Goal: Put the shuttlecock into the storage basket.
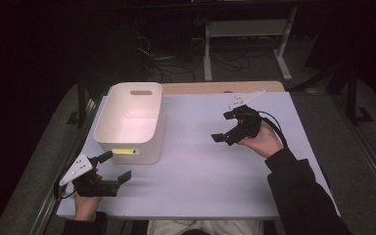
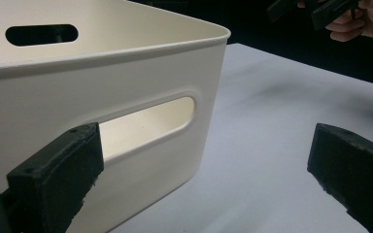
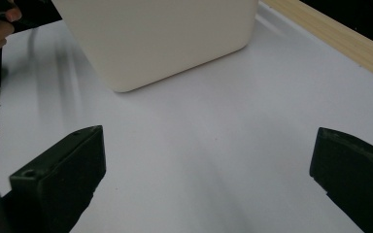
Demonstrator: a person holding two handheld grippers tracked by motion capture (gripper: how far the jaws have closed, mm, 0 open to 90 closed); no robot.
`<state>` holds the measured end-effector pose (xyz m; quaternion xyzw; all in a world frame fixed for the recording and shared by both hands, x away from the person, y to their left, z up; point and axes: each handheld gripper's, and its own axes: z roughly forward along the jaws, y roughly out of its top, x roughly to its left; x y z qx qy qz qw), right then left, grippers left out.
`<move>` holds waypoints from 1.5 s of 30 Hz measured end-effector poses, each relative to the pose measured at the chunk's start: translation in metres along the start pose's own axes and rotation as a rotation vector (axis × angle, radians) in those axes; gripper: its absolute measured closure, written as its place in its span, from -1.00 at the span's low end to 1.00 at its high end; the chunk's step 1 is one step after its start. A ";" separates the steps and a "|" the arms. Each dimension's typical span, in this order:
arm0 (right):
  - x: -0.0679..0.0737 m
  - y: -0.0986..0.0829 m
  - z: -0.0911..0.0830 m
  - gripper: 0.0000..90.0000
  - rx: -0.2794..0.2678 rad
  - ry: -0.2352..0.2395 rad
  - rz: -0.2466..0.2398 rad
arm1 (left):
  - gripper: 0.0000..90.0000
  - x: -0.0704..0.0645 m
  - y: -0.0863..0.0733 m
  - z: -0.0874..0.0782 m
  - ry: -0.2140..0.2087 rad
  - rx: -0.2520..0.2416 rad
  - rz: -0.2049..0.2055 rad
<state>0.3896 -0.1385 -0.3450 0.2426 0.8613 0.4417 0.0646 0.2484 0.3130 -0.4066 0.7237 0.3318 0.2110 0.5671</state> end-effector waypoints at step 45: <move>-0.002 -0.089 -0.043 -1.00 -0.079 -0.064 0.136 | -1.00 -0.001 0.000 -0.001 -0.001 -0.002 0.001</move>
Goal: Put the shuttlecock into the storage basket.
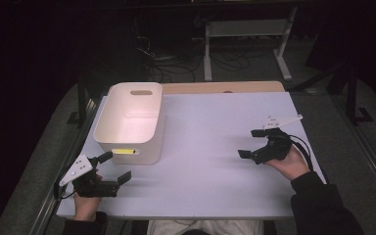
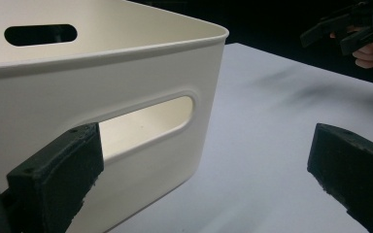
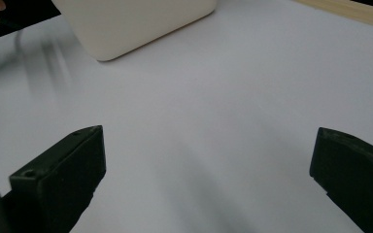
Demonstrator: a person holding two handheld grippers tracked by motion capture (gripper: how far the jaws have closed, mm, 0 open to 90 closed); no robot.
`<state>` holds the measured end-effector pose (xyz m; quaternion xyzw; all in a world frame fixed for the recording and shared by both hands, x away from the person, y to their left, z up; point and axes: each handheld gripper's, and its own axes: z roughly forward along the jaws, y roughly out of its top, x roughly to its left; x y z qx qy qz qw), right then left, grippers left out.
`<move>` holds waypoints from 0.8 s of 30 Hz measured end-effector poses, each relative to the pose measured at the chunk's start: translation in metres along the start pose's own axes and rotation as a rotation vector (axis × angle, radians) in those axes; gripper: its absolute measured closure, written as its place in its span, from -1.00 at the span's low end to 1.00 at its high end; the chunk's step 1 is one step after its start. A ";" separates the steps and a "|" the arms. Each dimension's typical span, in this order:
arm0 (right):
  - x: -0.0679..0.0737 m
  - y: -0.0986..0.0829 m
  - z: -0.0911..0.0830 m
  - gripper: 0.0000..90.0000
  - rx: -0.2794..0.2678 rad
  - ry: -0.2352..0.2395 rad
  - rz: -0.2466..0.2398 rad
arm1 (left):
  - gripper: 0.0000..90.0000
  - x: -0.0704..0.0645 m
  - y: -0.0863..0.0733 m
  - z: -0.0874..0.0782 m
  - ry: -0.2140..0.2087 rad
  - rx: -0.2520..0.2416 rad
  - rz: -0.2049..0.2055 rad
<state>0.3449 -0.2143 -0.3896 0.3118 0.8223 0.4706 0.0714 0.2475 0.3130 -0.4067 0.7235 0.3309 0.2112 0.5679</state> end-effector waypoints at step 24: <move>-0.001 -0.055 -0.029 -1.00 -0.053 -0.089 0.041 | -1.00 0.000 0.000 0.001 -0.004 0.010 -0.006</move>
